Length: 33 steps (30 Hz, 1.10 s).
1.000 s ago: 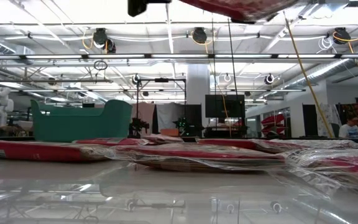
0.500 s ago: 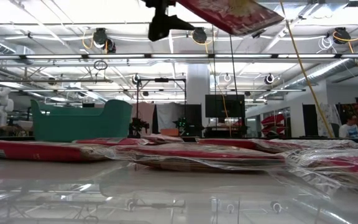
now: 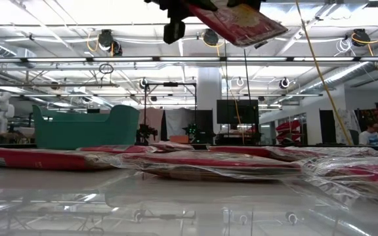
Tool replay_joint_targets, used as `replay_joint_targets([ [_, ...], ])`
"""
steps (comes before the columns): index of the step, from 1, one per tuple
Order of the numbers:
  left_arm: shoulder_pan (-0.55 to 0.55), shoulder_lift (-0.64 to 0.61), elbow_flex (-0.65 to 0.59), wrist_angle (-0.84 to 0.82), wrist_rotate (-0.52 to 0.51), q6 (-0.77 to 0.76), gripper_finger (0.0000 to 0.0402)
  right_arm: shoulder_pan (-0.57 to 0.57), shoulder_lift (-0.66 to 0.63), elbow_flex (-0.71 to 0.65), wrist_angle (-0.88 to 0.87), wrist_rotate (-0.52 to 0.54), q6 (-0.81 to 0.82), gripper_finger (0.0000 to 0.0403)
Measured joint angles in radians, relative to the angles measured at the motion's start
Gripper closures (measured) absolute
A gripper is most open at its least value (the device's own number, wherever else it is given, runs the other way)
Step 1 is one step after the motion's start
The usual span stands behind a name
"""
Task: Sort popcorn bags into baskets
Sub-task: Put the red popcorn bag into the green bin
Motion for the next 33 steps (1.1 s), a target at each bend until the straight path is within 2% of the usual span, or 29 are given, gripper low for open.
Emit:
replay_joint_targets([
  [4, 0.004, -0.023, -0.001, -0.01, 0.003, 0.006, 0.0371, 0.001, -0.002, 0.0, 0.023, 0.0, 0.021, 0.0373],
  [11, 0.016, -0.091, -0.001, -0.084, 0.014, 0.046, 0.0385, 0.003, -0.001, 0.0, 0.182, 0.012, 0.114, 0.0339],
  [16, 0.029, -0.166, 0.001, -0.142, 0.016, 0.078, 0.0371, 0.004, -0.001, 0.0, 0.285, 0.024, 0.158, 0.0328],
  [23, 0.034, -0.268, -0.001, -0.35, 0.039, 0.149, 0.0385, 0.004, -0.001, 0.0, 0.437, 0.065, 0.224, 0.0312],
  [25, 0.028, -0.292, 0.001, -0.382, 0.046, 0.144, 0.0385, 0.004, -0.001, 0.0, 0.487, 0.097, 0.263, 0.0306],
  [33, 0.005, -0.305, -0.003, -0.693, 0.014, 0.186, 0.0373, 0.041, 0.025, 0.019, 0.638, 0.25, 0.38, 0.0288],
])
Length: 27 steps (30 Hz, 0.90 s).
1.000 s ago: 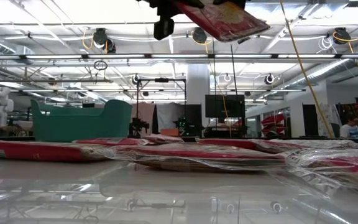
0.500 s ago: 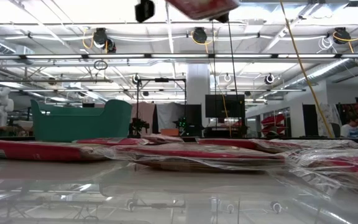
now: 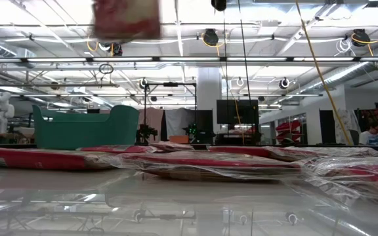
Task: Sort popcorn bags into baskets
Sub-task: Put the red popcorn bag into the green bin
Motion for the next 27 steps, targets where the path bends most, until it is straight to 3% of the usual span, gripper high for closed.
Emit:
replay_joint_targets([
  [9, -0.011, 0.02, 0.003, -0.057, -0.032, 0.026, 0.0369, 0.059, 0.18, 0.079, -0.006, -0.003, -0.108, 0.0259],
  [17, -0.011, 0.049, 0.002, -0.073, -0.06, 0.029, 0.0368, 0.075, 0.254, 0.091, 0.025, -0.056, -0.291, 0.0221],
  [22, -0.011, 0.06, 0.003, -0.051, -0.06, 0.031, 0.0367, 0.074, 0.293, 0.091, 0.024, -0.07, -0.361, 0.0237],
  [27, -0.011, 0.06, 0.003, -0.05, -0.076, 0.041, 0.0367, 0.073, 0.31, 0.091, 0.032, -0.074, -0.395, 0.0281],
])
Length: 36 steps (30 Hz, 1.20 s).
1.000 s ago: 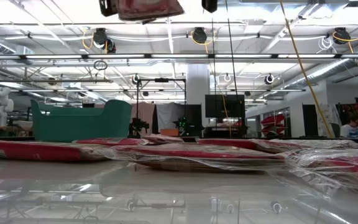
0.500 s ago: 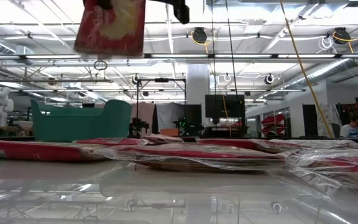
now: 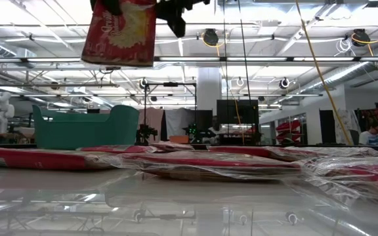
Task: Sort popcorn bags into baskets
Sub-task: Put the red popcorn bag into the green bin
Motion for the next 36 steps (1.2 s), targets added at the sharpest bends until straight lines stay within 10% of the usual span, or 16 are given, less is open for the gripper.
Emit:
replay_joint_targets([
  [7, 0.0, 0.001, 0.0, 0.04, -0.061, -0.016, 0.0366, -0.026, -0.004, 0.0, -0.034, -0.052, -0.03, 0.0392],
  [13, 0.006, 0.001, -0.001, 0.158, -0.125, -0.073, 0.034, -0.099, -0.019, 0.0, -0.041, -0.134, -0.04, 0.0391],
  [26, 0.146, -0.064, 0.0, 0.295, -0.414, -0.265, 0.0146, -0.367, -0.072, -0.002, -0.101, -0.398, -0.056, 0.0401],
  [36, 0.286, -0.104, 0.001, 0.503, -0.431, -0.164, 0.0129, -0.582, -0.121, -0.002, 0.14, -0.491, 0.099, 0.0402],
])
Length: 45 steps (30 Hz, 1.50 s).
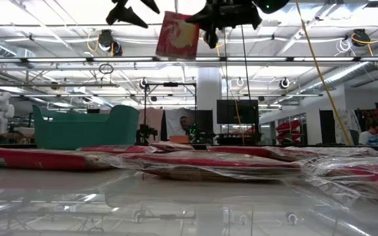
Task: Sort popcorn bags into baskets
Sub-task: Put the red popcorn bag into the green bin
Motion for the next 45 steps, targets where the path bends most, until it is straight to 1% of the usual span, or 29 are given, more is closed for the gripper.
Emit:
replay_joint_targets([
  [7, 0.024, 0.014, 0.0, 0.245, 0.001, 0.127, 0.0155, -0.078, 0.0, 0.0, 0.274, -0.069, 0.143, 0.0403],
  [12, 0.049, 0.033, -0.001, 0.324, 0.017, 0.129, 0.0152, -0.1, -0.001, 0.0, 0.428, -0.095, 0.222, 0.0403],
  [17, 0.059, 0.052, -0.001, 0.351, 0.032, 0.1, 0.0141, -0.105, -0.001, 0.001, 0.502, -0.119, 0.264, 0.0403],
  [20, 0.058, 0.054, -0.001, 0.373, 0.073, 0.128, 0.0156, -0.105, 0.0, 0.001, 0.502, -0.12, 0.273, 0.0403],
  [23, 0.06, 0.067, -0.001, 0.406, 0.14, 0.157, 0.0194, -0.105, 0.0, 0.001, 0.503, -0.117, 0.289, 0.0403],
  [25, 0.068, 0.07, -0.002, 0.406, 0.173, 0.181, 0.0228, -0.104, 0.0, 0.001, 0.503, -0.116, 0.289, 0.0403],
  [30, 0.092, 0.078, 0.0, 0.42, 0.181, 0.231, 0.0331, -0.096, 0.0, 0.001, 0.503, -0.103, 0.25, 0.0403],
  [32, 0.111, 0.08, -0.001, 0.416, 0.209, 0.257, 0.0372, -0.085, 0.0, 0.001, 0.496, -0.081, 0.222, 0.0403],
  [33, 0.124, 0.077, -0.001, 0.412, 0.228, 0.264, 0.0382, -0.079, 0.0, 0.001, 0.494, -0.07, 0.212, 0.0403],
  [36, 0.175, 0.064, -0.001, 0.403, 0.31, 0.268, 0.0379, -0.055, 0.0, 0.001, 0.483, 0.004, 0.211, 0.0396],
  [39, 0.223, 0.041, -0.002, 0.371, 0.377, 0.275, 0.0367, -0.039, -0.001, 0.002, 0.431, 0.071, 0.197, 0.0374],
  [41, 0.252, 0.013, -0.002, 0.334, 0.391, 0.287, 0.0368, -0.038, -0.001, 0.002, 0.368, 0.097, 0.192, 0.0354],
  [45, 0.319, -0.042, -0.002, 0.261, 0.43, 0.377, 0.0387, -0.041, -0.012, 0.002, 0.187, 0.11, 0.19, 0.0314],
])
